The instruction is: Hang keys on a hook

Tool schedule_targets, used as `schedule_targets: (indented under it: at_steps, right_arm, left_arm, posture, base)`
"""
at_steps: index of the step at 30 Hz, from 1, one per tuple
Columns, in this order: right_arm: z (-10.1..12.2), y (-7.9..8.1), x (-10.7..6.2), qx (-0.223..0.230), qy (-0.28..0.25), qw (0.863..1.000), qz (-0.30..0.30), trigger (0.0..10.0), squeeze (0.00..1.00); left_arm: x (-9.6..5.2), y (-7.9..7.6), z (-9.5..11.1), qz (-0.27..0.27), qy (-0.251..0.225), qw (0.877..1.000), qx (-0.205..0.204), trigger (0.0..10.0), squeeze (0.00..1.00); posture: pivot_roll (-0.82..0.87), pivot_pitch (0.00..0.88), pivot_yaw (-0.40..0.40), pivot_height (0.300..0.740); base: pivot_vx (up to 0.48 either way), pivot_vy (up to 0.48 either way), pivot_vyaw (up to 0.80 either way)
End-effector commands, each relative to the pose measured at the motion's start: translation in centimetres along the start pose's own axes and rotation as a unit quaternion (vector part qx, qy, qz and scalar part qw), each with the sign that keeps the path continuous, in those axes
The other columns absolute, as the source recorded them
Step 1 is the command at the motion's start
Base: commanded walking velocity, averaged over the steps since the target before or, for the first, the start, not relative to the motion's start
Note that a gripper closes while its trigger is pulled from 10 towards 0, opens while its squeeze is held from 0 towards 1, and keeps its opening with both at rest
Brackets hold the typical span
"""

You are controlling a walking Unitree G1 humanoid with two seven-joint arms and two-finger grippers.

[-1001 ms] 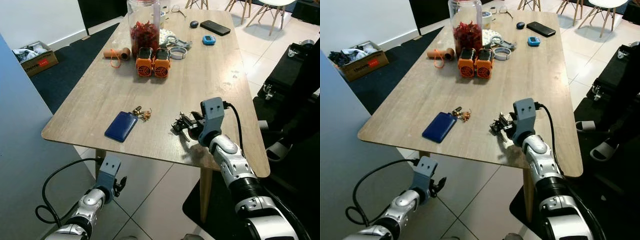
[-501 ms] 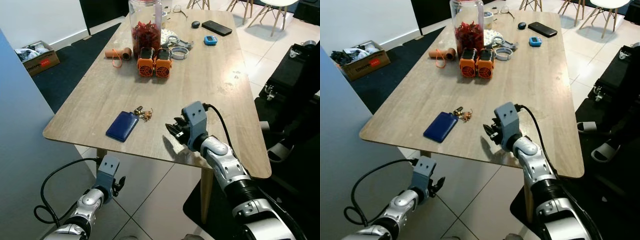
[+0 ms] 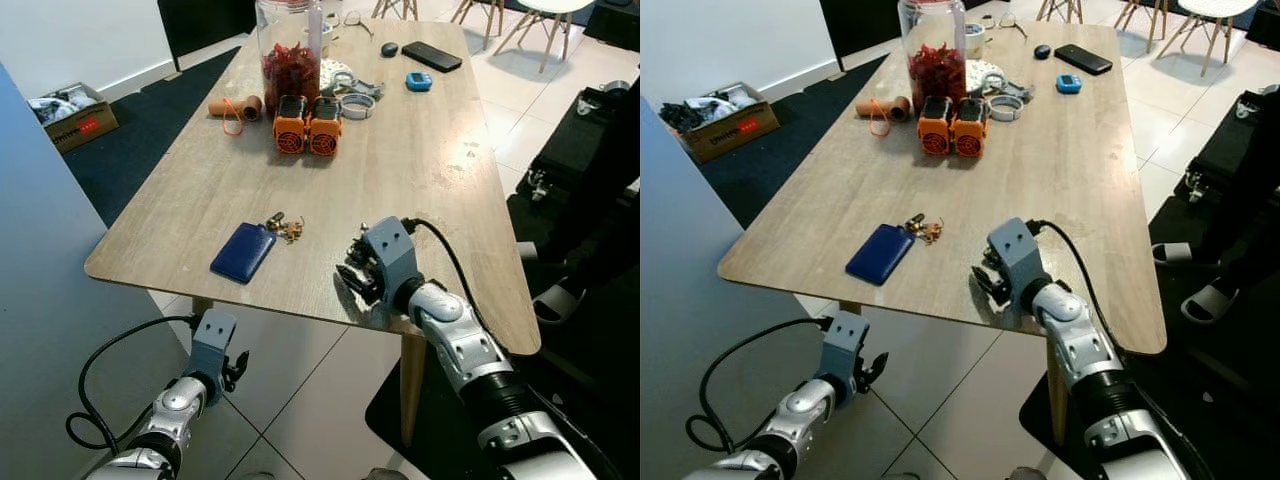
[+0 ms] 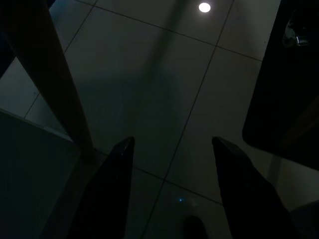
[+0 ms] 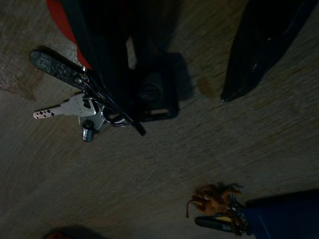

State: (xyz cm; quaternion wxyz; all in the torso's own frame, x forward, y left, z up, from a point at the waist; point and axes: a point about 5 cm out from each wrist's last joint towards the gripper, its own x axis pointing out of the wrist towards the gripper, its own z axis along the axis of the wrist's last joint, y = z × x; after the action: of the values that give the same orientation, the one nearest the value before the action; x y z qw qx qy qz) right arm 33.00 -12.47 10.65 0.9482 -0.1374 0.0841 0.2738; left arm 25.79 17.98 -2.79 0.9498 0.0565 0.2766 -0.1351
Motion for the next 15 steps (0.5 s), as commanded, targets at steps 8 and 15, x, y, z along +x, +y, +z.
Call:
schedule_targets:
  at_steps: [8,15]
  right_arm:
    - [-1.00,-0.02,-0.24,0.026,0.020,0.999,-0.008,10.0,0.00]
    - [-1.30,0.09,-0.13,0.032,0.028,0.999,-0.009,10.0,0.00]
  left_arm:
    - [-0.15,0.54,-0.24,0.012,0.007,1.000,-0.022,10.0,0.00]
    - [-0.13,0.50,-0.26,0.011,0.009,1.000,-0.021,10.0,0.00]
  posture:
    - [0.05,0.092,0.018,0.740]
    - [0.05,0.091,0.017,0.740]
  base:
    - [0.000,0.000,0.00]
    - [0.000,0.000,0.00]
